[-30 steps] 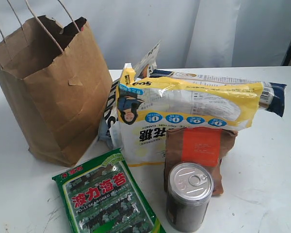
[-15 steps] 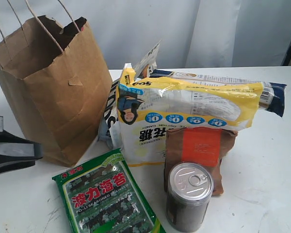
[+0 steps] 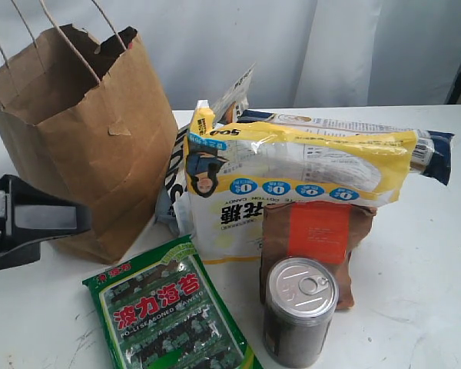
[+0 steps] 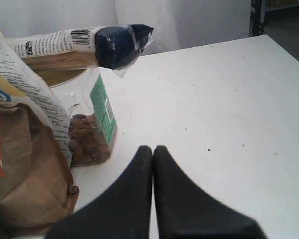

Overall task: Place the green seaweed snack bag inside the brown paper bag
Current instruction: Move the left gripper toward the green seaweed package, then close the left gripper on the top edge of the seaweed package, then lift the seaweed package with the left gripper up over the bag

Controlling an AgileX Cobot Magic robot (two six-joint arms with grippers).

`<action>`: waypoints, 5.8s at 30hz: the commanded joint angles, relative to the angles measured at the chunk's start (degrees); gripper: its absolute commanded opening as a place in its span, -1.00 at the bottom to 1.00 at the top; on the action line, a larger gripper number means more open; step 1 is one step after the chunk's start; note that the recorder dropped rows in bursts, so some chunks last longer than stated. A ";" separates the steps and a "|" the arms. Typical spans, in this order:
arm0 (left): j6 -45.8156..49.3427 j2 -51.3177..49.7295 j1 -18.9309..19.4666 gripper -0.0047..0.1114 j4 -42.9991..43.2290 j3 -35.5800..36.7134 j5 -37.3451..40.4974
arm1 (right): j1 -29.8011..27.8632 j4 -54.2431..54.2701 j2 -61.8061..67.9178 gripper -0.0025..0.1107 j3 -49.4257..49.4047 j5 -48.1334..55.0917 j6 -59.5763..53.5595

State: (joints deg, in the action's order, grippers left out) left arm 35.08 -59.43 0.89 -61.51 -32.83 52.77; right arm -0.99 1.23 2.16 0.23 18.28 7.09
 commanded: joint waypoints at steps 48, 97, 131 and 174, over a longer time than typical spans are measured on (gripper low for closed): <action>31.32 -38.94 -12.97 0.86 -38.44 10.49 -9.56 | -0.30 0.11 -0.14 -0.96 -0.23 -0.26 0.19; 30.82 -37.14 -15.78 -0.92 -36.52 7.34 -10.72 | -0.30 0.11 -0.14 -0.96 -0.23 -0.26 0.19; -1.50 2.59 -15.78 -0.92 -5.16 7.02 -12.06 | -0.30 0.11 -0.14 -0.96 -0.23 -0.26 0.19; -34.52 11.13 -15.78 -0.92 44.83 -38.36 -12.68 | -0.30 0.11 -0.14 -0.96 -0.23 -0.26 0.19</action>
State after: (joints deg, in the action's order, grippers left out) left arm 4.48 -48.41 -14.57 -21.85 -68.60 42.46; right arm -0.99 1.23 2.16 0.23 18.28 7.19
